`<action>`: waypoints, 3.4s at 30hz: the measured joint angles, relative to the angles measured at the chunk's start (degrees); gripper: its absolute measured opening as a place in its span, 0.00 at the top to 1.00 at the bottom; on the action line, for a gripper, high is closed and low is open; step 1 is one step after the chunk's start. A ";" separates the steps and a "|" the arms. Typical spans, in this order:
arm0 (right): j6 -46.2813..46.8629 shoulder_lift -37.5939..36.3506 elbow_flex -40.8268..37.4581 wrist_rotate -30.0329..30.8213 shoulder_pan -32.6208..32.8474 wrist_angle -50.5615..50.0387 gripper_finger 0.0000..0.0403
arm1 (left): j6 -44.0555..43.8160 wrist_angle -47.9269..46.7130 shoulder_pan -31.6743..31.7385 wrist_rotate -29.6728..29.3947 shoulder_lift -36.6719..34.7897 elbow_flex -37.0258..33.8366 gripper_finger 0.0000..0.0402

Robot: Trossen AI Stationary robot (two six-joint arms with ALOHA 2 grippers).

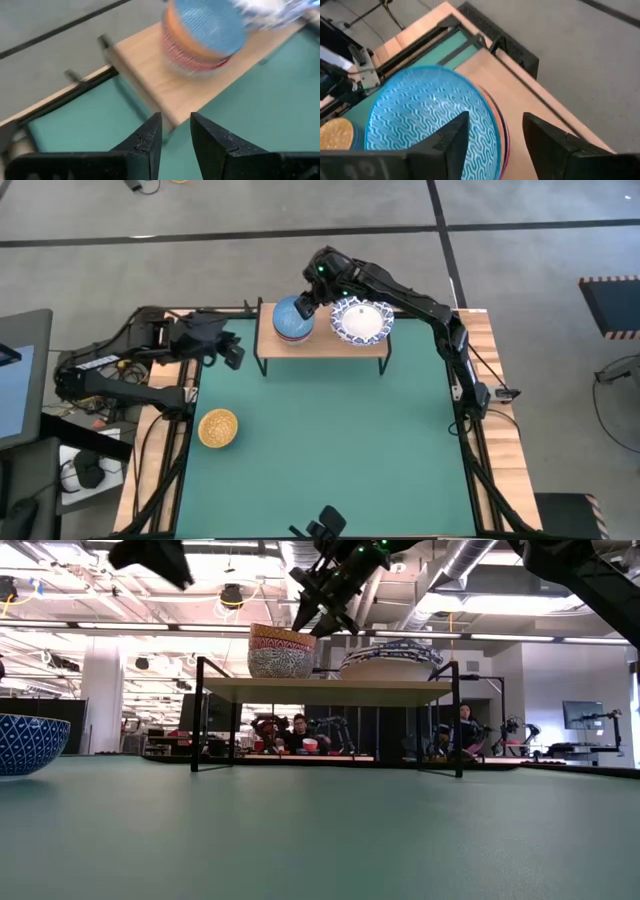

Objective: Place and stack bowls onto a shelf
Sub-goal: Stack the light blue patterned bowl on top of the blue patterned bowl on the shelf, then stack the yellow patterned bowl on top of the light blue patterned bowl on the shelf

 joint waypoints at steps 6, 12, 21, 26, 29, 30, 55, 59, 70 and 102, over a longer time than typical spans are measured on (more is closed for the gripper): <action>-1.09 0.00 0.00 1.11 0.68 8.00 0.52 | -2.90 -9.19 0.02 -2.37 -1.32 -4.55 0.78; -3.99 1.33 0.13 1.18 1.80 15.30 0.56 | -7.20 -8.38 -0.21 3.22 -3.00 -12.58 0.78; -4.48 4.43 0.02 1.40 1.97 14.15 0.57 | -11.30 -9.15 -2.01 5.47 -5.60 -19.66 0.78; -4.15 4.66 0.00 1.28 2.53 13.52 0.57 | -11.62 -9.30 -2.03 7.22 -7.89 -22.49 0.78; -4.11 4.27 0.15 1.69 3.06 13.04 0.57 | -11.69 -9.17 -2.01 8.08 -9.25 -23.65 0.78; -4.04 3.87 0.22 2.05 3.27 12.72 0.57 | -11.65 -9.08 -2.01 8.67 -9.71 -24.20 0.78; -0.97 -6.69 0.87 7.56 12.33 7.64 0.57 | 0.65 -2.36 -2.03 33.60 -11.72 -40.55 0.78; -0.55 -6.69 0.87 9.77 13.71 6.73 0.57 | 0.73 0.46 -2.03 34.12 -11.70 -43.19 0.78; 3.61 -6.67 0.87 10.77 16.02 6.62 0.57 | -1.96 0.93 -2.03 32.99 -11.70 -44.59 0.97; 5.70 -6.60 0.87 19.13 23.84 -1.13 0.38 | 12.14 6.51 -10.78 -13.75 7.80 2.53 1.00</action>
